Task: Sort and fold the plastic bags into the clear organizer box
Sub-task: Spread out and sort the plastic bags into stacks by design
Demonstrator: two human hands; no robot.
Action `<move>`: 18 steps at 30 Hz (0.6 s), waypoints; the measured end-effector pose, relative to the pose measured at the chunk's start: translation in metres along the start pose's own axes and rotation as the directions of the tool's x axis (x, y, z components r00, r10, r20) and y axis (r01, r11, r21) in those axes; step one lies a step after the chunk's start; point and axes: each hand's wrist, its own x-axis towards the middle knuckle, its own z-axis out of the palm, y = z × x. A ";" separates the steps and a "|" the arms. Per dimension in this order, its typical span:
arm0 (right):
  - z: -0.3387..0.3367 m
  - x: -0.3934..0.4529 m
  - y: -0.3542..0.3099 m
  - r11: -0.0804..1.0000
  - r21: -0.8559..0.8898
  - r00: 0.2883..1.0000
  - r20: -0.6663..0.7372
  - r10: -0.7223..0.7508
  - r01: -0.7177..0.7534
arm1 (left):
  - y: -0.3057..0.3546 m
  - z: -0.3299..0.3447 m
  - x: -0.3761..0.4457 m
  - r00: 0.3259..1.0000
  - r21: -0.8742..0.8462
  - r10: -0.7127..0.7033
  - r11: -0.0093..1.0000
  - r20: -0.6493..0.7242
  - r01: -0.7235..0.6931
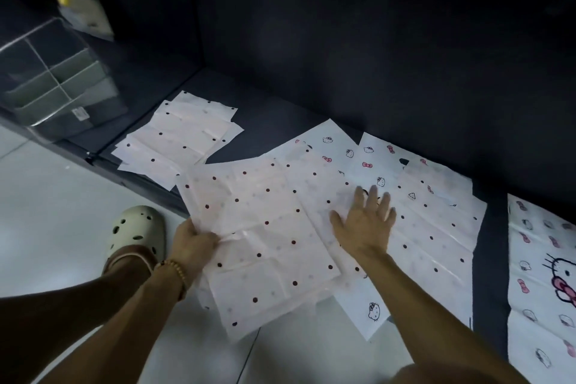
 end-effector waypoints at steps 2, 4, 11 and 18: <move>0.003 0.003 0.007 0.966 0.087 0.970 0.037 0.240 -0.242 | -0.001 -0.002 0.003 1.000 -0.012 -0.010 1.000 0.025 0.010; 0.004 0.006 0.019 0.894 0.229 0.923 0.110 0.370 -0.385 | -0.003 0.000 0.005 0.999 -0.015 -0.012 1.000 0.038 0.012; 0.000 0.014 0.028 0.889 0.421 0.970 -0.068 0.232 -0.183 | 0.002 0.026 0.001 0.999 -0.061 0.019 0.998 0.037 -0.017; -0.029 0.001 -0.021 0.683 0.707 0.977 -0.059 -0.204 0.185 | 0.014 0.044 -0.006 0.998 -0.133 -0.037 0.990 0.060 0.045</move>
